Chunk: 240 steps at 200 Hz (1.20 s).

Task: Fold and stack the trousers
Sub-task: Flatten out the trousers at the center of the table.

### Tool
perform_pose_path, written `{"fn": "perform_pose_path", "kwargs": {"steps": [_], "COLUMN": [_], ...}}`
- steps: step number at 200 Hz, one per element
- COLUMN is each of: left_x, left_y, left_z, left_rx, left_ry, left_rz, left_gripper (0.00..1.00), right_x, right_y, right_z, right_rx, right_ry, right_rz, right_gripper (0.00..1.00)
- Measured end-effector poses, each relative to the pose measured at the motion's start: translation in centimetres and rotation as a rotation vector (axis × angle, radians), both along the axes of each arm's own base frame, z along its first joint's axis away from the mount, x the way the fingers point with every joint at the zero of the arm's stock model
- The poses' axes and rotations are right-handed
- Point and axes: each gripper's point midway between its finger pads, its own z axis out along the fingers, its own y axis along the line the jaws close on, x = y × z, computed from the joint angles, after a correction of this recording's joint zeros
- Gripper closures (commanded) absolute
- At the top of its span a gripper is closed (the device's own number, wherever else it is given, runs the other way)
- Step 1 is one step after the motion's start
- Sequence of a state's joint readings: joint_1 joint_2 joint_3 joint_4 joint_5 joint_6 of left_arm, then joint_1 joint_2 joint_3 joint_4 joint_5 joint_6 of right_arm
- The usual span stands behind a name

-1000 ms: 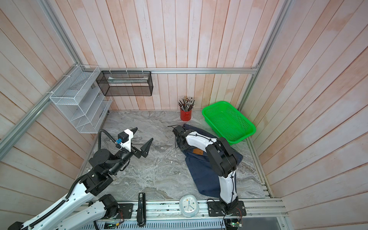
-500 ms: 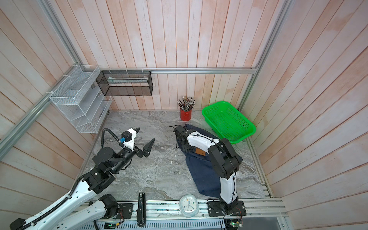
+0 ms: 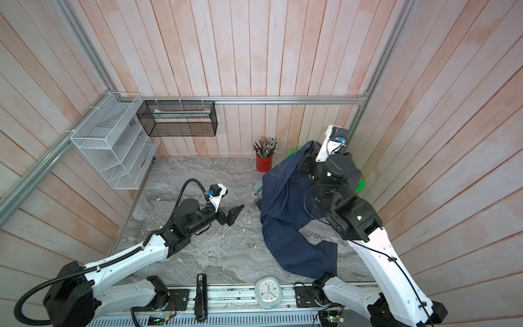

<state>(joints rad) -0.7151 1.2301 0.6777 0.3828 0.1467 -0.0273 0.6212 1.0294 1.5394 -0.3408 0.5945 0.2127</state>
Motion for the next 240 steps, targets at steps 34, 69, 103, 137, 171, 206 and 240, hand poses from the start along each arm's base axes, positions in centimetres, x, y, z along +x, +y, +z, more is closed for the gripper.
{"fn": "perform_pose_path", "kwargs": {"steps": [34,69,103,137,171,206,240], "left_x": [0.5,-2.0,-5.1,-2.7,2.5,6.7,8.6], "left_y": [-2.8,-5.1,-7.9,-8.1,-7.8,-7.2,-6.4], "left_z": [-1.9,-0.4,-0.4,-4.4,-7.1,-9.8,-13.7], "left_rx": [-0.016,-0.073,-0.061,0.062,0.136,0.19,0.27], "left_ry": [0.042,0.01,0.008,0.107,0.263,0.399,0.532], "left_rz": [-0.103,-0.249,-0.372,-0.275,-0.082,0.116,0.271], "left_gripper": [0.0,0.0,0.01,0.03,0.06,0.09,0.13], "right_x": [-1.2,-1.6,-2.7,-3.8,-3.5,-2.8,-2.7], "right_y": [-0.4,-0.3,-1.0,-1.7,-1.5,-0.9,-0.9], "right_z": [3.8,6.5,9.7,12.0,12.0,11.4,11.1], "right_rx": [0.014,0.017,0.04,0.051,0.034,0.0,-0.018], "right_ry": [-0.087,-0.124,-0.182,-0.231,-0.227,-0.205,-0.2], "right_rz": [0.019,0.037,0.041,0.036,0.034,0.032,0.029], "right_gripper": [1.0,1.0,1.0,1.0,1.0,1.0,1.0]}}
